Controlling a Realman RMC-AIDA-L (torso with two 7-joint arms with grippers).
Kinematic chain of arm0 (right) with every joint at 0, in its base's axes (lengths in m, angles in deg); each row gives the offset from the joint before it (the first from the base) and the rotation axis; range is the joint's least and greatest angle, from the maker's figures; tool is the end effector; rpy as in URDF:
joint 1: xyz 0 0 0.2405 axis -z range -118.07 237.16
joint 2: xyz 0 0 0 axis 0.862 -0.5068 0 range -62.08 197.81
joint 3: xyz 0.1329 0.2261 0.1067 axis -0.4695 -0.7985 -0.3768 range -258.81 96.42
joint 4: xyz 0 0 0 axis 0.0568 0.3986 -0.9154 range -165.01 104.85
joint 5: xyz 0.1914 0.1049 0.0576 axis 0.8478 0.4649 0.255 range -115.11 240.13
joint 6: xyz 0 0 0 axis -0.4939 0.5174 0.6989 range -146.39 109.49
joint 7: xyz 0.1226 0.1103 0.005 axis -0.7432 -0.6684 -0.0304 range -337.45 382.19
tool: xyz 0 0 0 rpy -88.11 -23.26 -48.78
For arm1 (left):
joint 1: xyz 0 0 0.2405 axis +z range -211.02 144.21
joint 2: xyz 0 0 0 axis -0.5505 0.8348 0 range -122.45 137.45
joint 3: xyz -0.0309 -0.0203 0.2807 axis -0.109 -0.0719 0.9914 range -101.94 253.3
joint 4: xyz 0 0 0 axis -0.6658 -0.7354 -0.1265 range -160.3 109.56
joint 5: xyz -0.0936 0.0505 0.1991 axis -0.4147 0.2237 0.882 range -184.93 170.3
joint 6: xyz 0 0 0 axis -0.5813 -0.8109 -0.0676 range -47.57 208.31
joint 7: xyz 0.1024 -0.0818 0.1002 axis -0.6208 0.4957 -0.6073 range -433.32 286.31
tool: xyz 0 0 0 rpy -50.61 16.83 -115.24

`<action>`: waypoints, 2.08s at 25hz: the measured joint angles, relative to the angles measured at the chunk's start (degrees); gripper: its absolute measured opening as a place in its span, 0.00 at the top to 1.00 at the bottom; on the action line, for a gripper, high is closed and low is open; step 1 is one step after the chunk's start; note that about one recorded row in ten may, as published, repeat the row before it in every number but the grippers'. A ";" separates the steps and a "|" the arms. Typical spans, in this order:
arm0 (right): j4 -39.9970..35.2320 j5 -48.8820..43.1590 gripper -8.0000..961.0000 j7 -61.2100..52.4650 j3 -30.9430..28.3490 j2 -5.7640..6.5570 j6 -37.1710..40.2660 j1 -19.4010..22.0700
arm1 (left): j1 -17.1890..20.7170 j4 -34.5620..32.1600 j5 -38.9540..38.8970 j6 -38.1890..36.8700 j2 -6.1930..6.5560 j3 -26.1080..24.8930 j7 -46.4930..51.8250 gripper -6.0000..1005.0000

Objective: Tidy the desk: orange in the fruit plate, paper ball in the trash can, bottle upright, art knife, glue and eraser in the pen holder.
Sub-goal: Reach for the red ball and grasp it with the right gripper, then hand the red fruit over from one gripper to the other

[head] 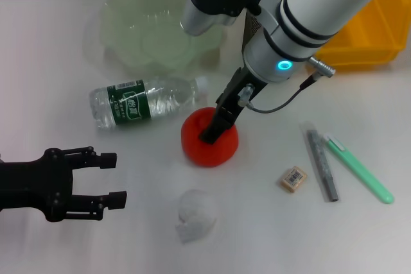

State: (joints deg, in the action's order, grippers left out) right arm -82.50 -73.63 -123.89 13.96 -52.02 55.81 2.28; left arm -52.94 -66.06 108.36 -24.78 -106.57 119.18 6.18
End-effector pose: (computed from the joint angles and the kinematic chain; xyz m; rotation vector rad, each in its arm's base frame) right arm 0.1068 0.4141 -0.1342 -2.8462 0.5830 -0.5414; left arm -0.3319 0.2771 0.0042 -2.9046 -0.7341 -0.6788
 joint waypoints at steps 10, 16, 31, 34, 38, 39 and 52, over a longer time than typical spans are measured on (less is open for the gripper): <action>0.75 2.09 0.13 0.63 2.03 0.01 -2.61 0.00 | 0.12 -0.16 -0.02 0.35 0.00 0.00 0.08 0.20; 0.56 1.74 0.38 0.78 2.37 0.07 -0.97 -0.54 | 0.12 -0.17 -0.25 0.64 -0.09 -0.09 0.39 0.20; -9.32 0.46 0.76 0.79 -2.25 0.63 6.68 1.27 | 0.80 0.23 -0.21 1.01 -0.18 -0.18 0.02 0.21; -14.53 -1.35 0.77 0.83 -6.72 0.66 9.60 1.92 | 1.15 0.01 -0.44 1.01 -0.16 -0.18 0.00 0.21; -17.50 -3.00 0.81 1.95 -12.04 0.76 9.79 0.62 | 1.31 -0.04 -0.53 1.05 -0.06 -0.17 -0.09 0.21; -17.51 -3.76 0.81 2.23 -12.84 0.76 8.96 0.10 | 1.32 -0.05 -0.55 1.20 -0.08 -0.17 -0.13 0.21; -4.92 -7.74 0.87 3.97 -10.33 0.23 -16.27 -5.82 | 1.34 0.42 -0.24 2.62 -1.39 -0.17 -0.77 0.22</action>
State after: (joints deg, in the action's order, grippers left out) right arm -87.42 -81.37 -119.92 3.63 -51.79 39.55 -3.54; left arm -51.60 -65.63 108.12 -22.16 -107.96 119.01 5.40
